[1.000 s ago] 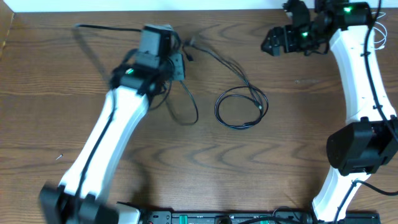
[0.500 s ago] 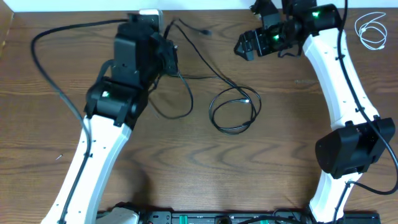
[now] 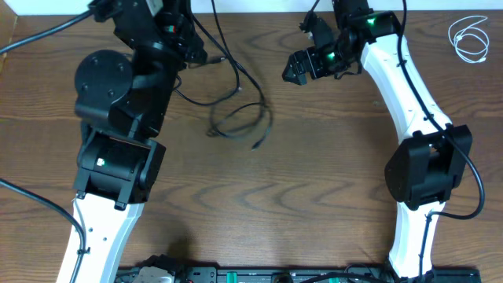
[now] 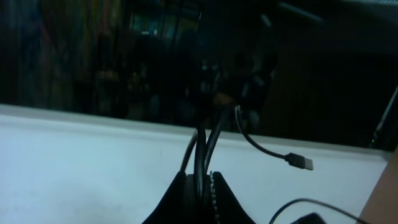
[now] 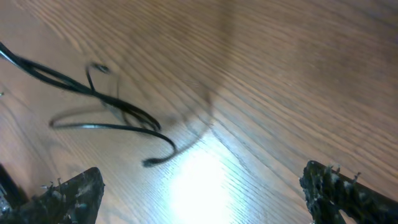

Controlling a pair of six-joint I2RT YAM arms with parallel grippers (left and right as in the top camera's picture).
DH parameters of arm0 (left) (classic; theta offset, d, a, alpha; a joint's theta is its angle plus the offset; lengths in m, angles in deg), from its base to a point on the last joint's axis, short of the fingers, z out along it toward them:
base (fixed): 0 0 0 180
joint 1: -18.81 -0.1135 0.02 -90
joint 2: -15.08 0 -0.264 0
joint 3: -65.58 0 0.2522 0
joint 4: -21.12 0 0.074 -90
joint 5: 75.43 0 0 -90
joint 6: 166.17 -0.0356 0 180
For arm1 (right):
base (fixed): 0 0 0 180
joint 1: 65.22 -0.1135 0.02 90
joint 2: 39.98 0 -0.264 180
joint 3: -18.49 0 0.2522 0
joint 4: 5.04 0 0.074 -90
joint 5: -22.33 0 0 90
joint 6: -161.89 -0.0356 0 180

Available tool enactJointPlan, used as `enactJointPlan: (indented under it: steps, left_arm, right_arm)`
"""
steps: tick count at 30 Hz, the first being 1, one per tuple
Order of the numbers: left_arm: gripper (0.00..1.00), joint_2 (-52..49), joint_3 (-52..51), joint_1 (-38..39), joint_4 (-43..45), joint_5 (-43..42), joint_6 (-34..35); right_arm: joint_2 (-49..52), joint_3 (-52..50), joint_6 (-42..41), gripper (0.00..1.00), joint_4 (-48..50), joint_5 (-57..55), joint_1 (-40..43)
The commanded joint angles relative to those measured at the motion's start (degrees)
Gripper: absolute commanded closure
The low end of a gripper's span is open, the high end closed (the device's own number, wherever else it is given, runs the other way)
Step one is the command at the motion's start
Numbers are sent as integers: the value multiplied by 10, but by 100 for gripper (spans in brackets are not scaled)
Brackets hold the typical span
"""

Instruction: Untangle cables

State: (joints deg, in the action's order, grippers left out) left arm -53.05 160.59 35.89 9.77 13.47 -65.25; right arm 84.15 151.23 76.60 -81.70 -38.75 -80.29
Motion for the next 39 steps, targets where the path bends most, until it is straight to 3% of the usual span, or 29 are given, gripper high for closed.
enactJointPlan:
  steps: [1,16,27,39]
  left_arm:
    - [93,4,4,-1,14,7,25]
    - [93,5,4,-1,131,7,35]
    - [93,5,4,-1,105,7,48]
    - [93,4,4,-1,101,7,48]
  right_arm:
    - [0,0,7,2,10,20,-16]
    - [16,0,3,4,90,88,-68]
    - [16,0,-204,6,263,196,-40]
    - [30,0,-344,20,212,151,-113]
